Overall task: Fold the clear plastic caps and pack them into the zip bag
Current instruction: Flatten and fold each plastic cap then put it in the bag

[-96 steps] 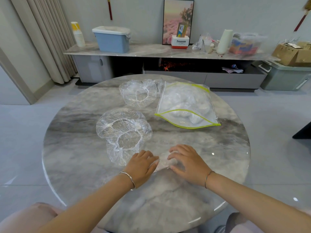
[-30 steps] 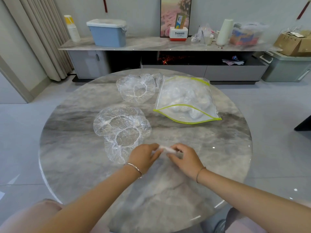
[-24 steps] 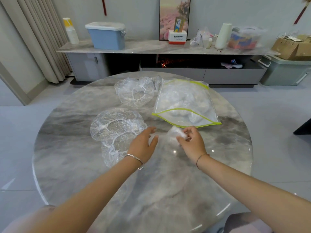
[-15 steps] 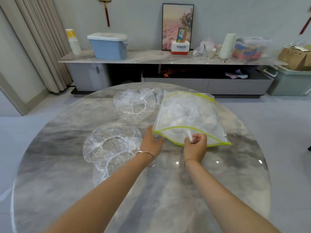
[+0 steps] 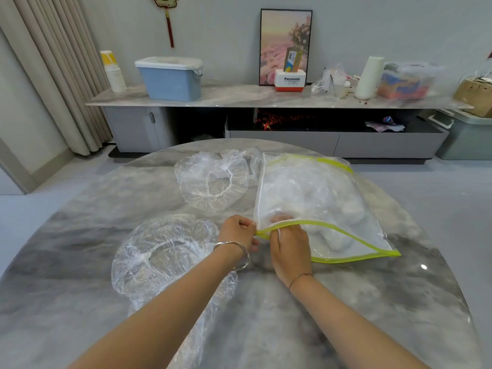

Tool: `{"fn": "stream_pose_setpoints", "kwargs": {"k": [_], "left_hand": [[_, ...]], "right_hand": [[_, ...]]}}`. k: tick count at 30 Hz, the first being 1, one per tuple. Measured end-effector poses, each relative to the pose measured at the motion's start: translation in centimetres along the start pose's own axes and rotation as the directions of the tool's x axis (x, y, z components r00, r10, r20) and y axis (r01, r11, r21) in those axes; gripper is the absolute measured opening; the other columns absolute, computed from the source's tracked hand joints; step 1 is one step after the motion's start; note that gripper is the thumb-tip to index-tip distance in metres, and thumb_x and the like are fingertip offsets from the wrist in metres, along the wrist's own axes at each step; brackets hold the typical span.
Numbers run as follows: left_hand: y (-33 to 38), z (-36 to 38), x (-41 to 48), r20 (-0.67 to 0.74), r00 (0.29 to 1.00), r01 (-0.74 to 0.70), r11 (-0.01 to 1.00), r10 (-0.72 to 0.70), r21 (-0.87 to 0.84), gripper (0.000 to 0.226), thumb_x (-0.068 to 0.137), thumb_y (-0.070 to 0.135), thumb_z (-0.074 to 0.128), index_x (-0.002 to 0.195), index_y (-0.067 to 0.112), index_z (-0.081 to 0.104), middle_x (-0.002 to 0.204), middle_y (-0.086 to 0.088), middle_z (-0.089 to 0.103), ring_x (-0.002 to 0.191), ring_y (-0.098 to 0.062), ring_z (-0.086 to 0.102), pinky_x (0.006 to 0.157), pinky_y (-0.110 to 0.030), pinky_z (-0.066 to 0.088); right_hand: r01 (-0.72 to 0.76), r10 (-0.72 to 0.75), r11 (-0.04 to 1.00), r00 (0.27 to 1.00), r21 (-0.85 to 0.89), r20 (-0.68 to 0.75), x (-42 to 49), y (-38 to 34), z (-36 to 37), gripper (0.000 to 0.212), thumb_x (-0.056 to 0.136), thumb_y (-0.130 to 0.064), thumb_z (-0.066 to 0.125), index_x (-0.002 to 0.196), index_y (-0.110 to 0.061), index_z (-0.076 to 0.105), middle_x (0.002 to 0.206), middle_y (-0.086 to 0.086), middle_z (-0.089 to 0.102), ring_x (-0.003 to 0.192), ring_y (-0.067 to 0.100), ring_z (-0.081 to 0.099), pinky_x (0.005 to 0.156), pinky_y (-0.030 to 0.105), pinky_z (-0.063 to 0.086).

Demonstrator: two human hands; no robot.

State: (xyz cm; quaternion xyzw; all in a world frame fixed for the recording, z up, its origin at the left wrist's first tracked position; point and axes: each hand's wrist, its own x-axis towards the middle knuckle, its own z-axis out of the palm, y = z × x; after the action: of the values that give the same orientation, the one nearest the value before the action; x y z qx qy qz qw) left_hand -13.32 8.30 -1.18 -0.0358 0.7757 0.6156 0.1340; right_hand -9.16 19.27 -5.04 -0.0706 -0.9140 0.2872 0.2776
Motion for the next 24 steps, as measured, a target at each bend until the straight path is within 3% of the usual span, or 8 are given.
{"fn": "stream_pose_setpoints", "kwargs": {"k": [3,6,10,13,16,20,22,24], "left_hand": [[0.1,-0.1,0.0,0.009,1.000,0.013,1.000,-0.013,-0.014,0.006,0.094,0.009,0.052,0.088,0.008,0.052,0.077,-0.004,0.057,0.053,-0.014,0.059,0.046,-0.024,0.052],[-0.1,-0.1,-0.3,0.010,1.000,0.023,1.000,-0.022,-0.016,0.012,0.094,0.010,0.052,0.082,0.012,0.051,0.075,-0.004,0.058,0.054,-0.015,0.060,0.047,-0.025,0.052],[-0.3,-0.2,-0.8,-0.001,1.000,0.023,1.000,-0.023,0.006,0.012,0.094,0.009,0.051,0.083,0.010,0.050,0.074,-0.006,0.058,0.053,-0.015,0.058,0.045,-0.024,0.051],[-0.1,-0.5,-1.2,0.006,0.999,0.031,0.999,-0.031,0.031,0.009,0.095,0.009,0.049,0.087,0.008,0.050,0.071,-0.008,0.057,0.046,-0.014,0.052,0.036,-0.020,0.044],[-0.1,-0.5,-1.4,-0.005,1.000,0.029,0.997,-0.029,0.066,0.009,0.095,0.012,0.051,0.086,0.010,0.051,0.069,-0.007,0.057,0.042,-0.012,0.051,0.035,-0.019,0.041],[0.1,-0.8,-1.9,-0.032,0.997,-0.065,0.989,0.070,0.133,0.005,0.094,0.013,0.051,0.095,0.010,0.055,0.083,-0.002,0.058,0.061,-0.015,0.058,0.054,-0.029,0.052],[0.5,-2.0,-2.8,-0.025,0.972,-0.207,0.899,0.234,0.386,0.017,0.093,0.022,0.052,0.108,0.015,0.054,0.096,0.003,0.059,0.079,-0.016,0.057,0.072,-0.029,0.048],[0.7,-3.9,-4.4,0.051,0.924,-0.330,0.724,0.379,0.606,0.030,0.092,0.033,0.053,0.119,0.020,0.049,0.109,0.006,0.055,0.096,-0.014,0.053,0.080,-0.027,0.044]], "right_hand": [[0.179,-0.195,0.964,0.978,-0.197,-0.066,-1.5,1.5,-1.0,0.028,0.089,-0.022,0.037,0.099,-0.010,0.061,0.106,0.010,0.061,0.096,0.032,0.058,0.082,0.039,0.042],[0.347,-0.326,0.908,0.937,-0.237,0.122,-2.0,3.2,-1.6,0.042,0.095,-0.026,0.031,0.132,-0.015,0.050,0.142,0.007,0.044,0.131,0.026,0.038,0.106,0.038,0.025],[0.258,-0.135,0.933,0.897,-0.250,0.421,1.1,3.6,-1.0,0.069,0.086,-0.048,-0.003,0.150,-0.028,0.008,0.154,-0.012,-0.009,0.145,0.015,-0.004,0.115,0.034,-0.006],[0.210,0.052,0.888,0.838,-0.409,0.543,3.7,3.6,0.7,0.066,0.085,-0.049,-0.013,0.149,-0.029,-0.012,0.156,-0.009,-0.020,0.144,0.020,-0.016,0.115,0.039,-0.010],[0.158,0.138,0.885,0.809,-0.438,0.571,5.2,3.1,1.4,0.051,0.103,-0.036,0.010,0.149,-0.027,-0.011,0.157,-0.008,-0.019,0.144,0.019,-0.017,0.115,0.040,-0.011],[0.249,0.032,0.881,0.817,-0.403,0.575,3.5,2.6,0.1,0.057,0.097,-0.047,0.007,0.150,-0.028,0.000,0.157,-0.006,-0.015,0.145,0.018,-0.014,0.114,0.036,-0.011],[0.225,-0.044,0.934,0.842,-0.276,0.537,2.0,2.5,-2.1,0.072,0.084,-0.058,-0.003,0.150,-0.031,0.009,0.158,-0.009,-0.005,0.145,0.012,-0.008,0.113,0.028,-0.011],[0.246,-0.103,0.949,0.835,-0.199,0.540,0.6,2.6,-4.8,0.079,0.081,-0.065,-0.005,0.149,-0.030,0.018,0.157,-0.012,0.004,0.145,0.009,0.000,0.112,0.021,-0.008]]}}
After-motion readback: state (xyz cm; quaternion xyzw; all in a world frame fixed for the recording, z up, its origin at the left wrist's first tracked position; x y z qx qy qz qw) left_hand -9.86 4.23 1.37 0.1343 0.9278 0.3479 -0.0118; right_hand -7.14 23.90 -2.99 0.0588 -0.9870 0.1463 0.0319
